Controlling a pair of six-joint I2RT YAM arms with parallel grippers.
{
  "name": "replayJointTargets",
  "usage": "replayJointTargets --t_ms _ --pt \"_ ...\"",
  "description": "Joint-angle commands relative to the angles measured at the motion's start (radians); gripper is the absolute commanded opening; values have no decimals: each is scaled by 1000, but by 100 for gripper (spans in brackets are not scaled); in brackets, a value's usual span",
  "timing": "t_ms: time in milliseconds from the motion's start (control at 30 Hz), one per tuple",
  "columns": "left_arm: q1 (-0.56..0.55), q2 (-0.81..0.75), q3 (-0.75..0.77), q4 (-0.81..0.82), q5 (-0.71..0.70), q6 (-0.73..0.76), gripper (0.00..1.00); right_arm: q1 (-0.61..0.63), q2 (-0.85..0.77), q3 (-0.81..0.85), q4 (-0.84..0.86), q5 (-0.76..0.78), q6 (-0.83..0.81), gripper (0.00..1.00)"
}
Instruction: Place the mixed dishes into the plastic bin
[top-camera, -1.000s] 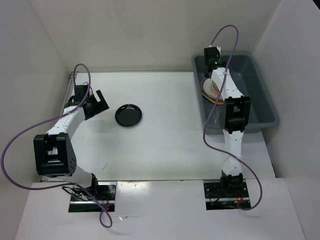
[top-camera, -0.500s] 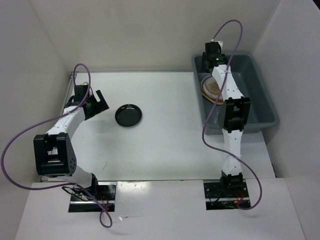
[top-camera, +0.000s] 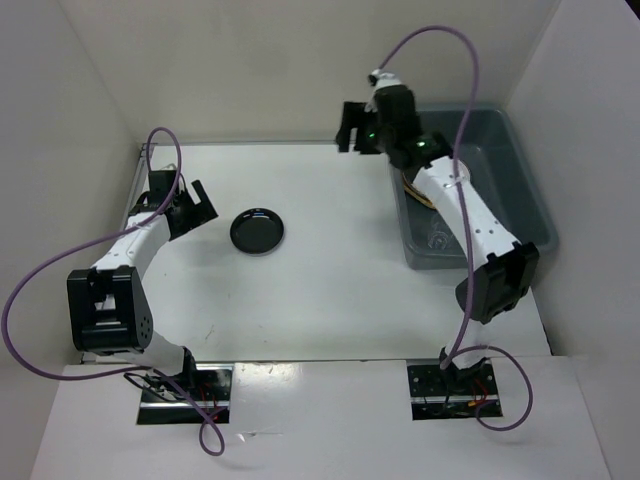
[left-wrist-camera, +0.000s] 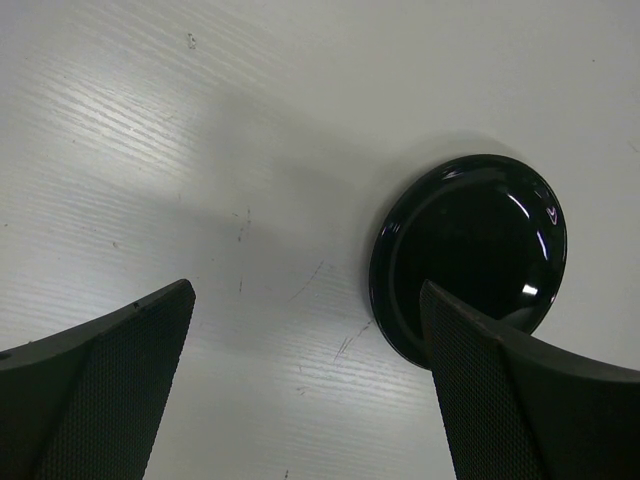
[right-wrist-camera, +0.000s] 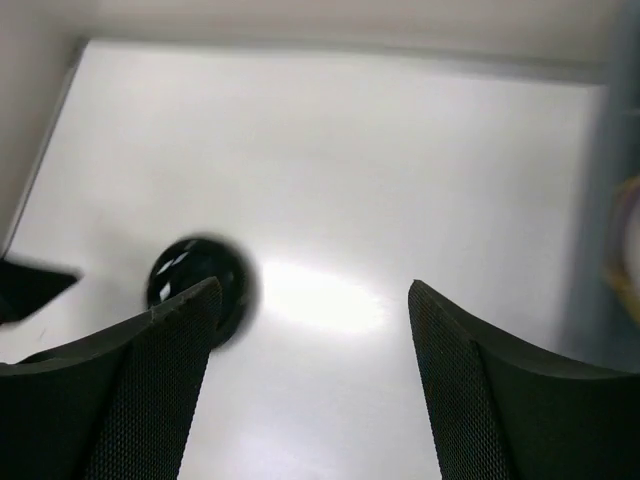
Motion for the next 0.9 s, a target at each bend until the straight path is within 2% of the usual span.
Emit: replayJointTargets --t_ms 0,67,267,600,867 --pt "4 -49 -16 27 0 1 100 93 53 -108 51 -97 60 81" --pt "4 -60 -16 27 0 1 100 145 67 -146 84 -134 78 81" --pt "4 -69 -16 27 -10 1 100 213 173 -168 147 -251 132 72" --pt "4 -78 -25 27 -10 1 100 250 377 -120 187 -371 195 56" --pt "4 -78 -25 37 -10 1 100 259 457 -70 198 -414 222 52"
